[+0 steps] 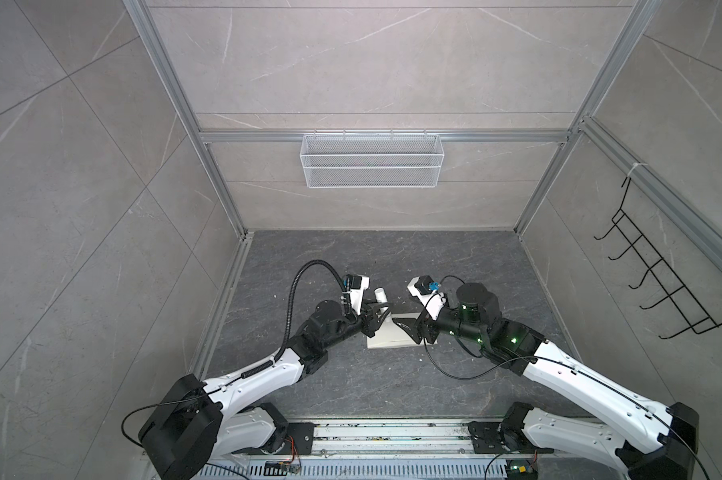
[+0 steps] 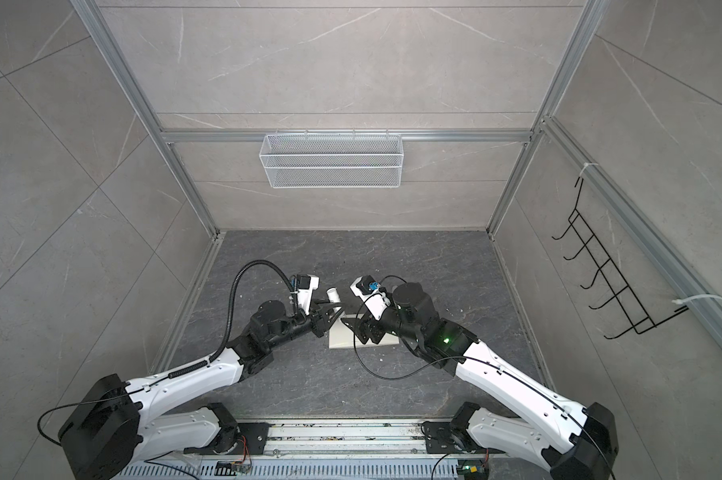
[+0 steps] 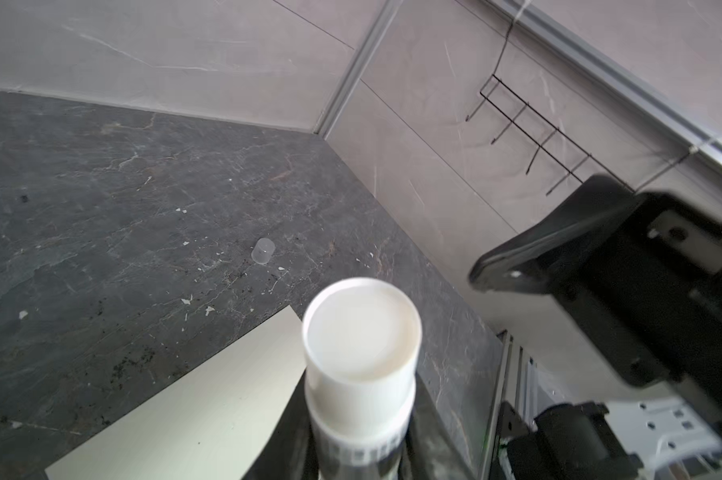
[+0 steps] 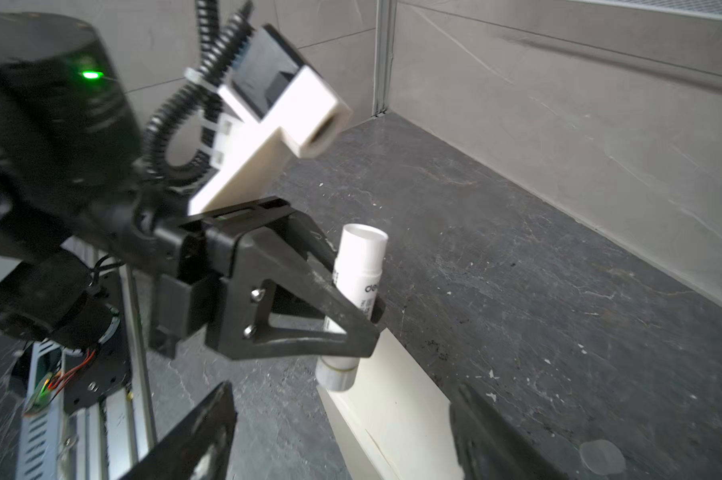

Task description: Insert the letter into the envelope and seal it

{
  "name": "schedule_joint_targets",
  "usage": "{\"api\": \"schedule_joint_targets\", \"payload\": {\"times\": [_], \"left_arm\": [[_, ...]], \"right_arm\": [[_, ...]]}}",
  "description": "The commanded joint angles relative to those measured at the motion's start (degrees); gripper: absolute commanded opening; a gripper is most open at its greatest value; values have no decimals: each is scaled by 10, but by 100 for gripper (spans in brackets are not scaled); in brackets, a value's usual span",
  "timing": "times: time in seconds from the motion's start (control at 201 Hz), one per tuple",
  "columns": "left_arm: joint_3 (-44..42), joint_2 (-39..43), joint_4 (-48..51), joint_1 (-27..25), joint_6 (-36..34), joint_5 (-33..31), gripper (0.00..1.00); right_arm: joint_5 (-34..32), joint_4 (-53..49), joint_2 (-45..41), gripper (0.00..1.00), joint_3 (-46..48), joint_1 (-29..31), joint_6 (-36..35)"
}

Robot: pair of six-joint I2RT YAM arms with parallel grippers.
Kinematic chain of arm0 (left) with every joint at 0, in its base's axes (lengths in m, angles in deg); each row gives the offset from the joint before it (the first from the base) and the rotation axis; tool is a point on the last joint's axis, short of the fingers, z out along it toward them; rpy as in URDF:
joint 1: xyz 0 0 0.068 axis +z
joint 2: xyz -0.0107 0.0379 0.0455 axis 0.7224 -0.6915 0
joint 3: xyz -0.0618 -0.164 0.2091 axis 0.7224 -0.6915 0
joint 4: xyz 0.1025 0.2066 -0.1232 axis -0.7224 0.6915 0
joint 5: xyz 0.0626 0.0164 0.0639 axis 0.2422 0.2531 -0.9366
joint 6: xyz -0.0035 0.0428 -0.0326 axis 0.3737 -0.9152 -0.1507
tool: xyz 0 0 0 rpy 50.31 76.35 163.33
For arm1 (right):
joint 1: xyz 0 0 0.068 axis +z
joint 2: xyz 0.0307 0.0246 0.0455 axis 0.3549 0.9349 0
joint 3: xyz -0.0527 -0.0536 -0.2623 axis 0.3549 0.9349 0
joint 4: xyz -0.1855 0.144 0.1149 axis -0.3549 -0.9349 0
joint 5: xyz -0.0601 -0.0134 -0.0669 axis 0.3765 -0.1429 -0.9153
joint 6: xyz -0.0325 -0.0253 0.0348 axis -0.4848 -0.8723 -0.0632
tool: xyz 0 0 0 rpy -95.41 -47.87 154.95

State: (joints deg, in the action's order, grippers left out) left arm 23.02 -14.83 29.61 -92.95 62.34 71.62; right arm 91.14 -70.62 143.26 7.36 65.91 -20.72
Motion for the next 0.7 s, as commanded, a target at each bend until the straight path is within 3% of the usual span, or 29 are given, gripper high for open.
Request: {"api": "schedule_joint_targets", "payload": {"times": [0.0,0.184,0.697], "left_arm": [[16,18,-34,-31,103,-169,0],[16,16,-49,-32,174,-182,0],[-2,28,-81,-33,202,-188,0]], "right_arm": [[-42,135,4,82,46,7,48],[-52,194,40,78,64,9,61],[-17,260,102,61,65,9,98]]}}
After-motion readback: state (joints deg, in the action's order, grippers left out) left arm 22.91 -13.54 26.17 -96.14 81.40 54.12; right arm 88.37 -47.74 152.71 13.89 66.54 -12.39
